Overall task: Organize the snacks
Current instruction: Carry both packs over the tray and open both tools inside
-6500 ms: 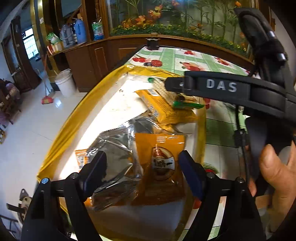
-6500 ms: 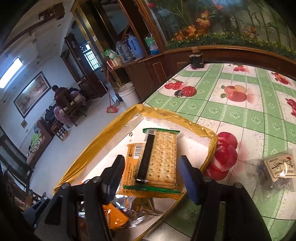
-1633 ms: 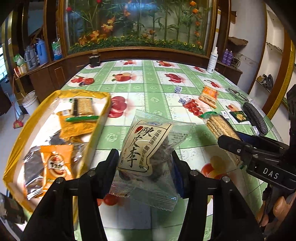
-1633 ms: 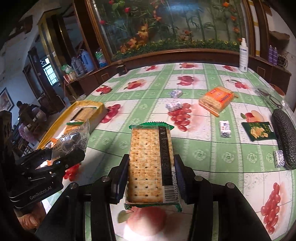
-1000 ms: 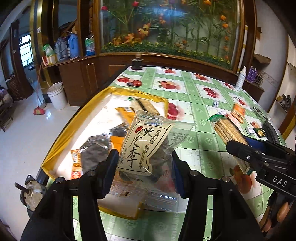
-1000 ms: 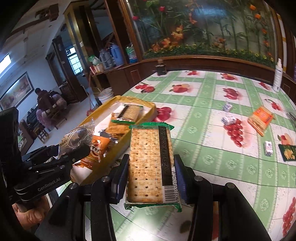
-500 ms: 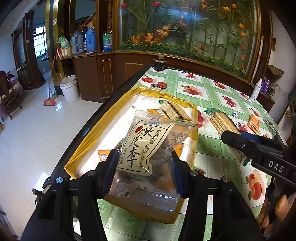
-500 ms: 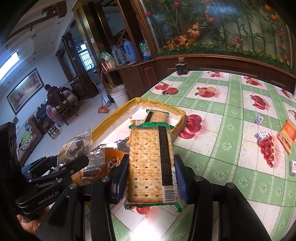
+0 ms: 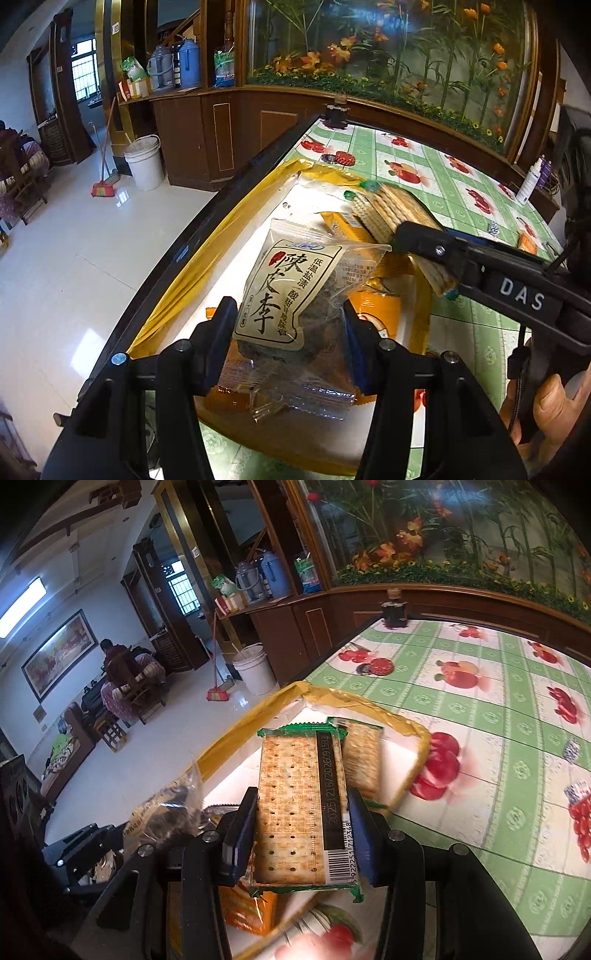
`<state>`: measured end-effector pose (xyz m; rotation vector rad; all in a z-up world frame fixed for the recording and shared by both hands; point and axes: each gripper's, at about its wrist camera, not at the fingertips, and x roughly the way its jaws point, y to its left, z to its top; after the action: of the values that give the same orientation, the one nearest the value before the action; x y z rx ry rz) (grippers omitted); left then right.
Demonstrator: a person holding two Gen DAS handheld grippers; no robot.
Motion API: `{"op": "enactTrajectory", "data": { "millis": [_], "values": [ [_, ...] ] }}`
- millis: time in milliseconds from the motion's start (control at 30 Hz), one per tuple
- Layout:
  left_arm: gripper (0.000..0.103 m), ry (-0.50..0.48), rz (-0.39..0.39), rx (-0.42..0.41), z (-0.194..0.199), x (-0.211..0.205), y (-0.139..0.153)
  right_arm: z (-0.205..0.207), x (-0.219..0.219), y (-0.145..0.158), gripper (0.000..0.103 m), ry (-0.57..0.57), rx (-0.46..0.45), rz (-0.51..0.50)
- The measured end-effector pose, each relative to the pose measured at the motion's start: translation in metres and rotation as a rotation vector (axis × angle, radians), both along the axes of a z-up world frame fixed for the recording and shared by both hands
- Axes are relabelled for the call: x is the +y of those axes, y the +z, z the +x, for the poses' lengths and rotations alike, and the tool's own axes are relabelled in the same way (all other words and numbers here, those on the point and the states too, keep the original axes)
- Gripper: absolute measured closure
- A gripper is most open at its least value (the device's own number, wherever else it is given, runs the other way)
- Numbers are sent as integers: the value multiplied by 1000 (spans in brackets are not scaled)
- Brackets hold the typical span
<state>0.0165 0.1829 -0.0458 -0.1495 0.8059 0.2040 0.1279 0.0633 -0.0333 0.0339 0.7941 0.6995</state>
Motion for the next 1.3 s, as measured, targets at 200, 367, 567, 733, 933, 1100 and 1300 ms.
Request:
{"op": "enactTrajectory", "data": {
  "millis": [200,367,567,733,933,1100,1300],
  "values": [
    [50,14,3,18,5,8,-7,18,25,-4,56,13,4,-2],
    [50,21,5,23,8,12,-10,26,37,-8,56,15,7,-8],
    [50,22,13,30,11,12,-14,33,44,-17,56,6,11,-25],
    [50,25,26,35,14,11,-16,37,45,-18,55,10,11,-26],
    [50,30,36,39,14,10,-16,38,46,-19,55,21,10,-25],
    [49,38,15,34,13,13,-13,37,42,-14,43,33,18,8],
    [41,52,26,24,11,11,-9,30,30,-2,20,14,-17,11]
  ]
}}
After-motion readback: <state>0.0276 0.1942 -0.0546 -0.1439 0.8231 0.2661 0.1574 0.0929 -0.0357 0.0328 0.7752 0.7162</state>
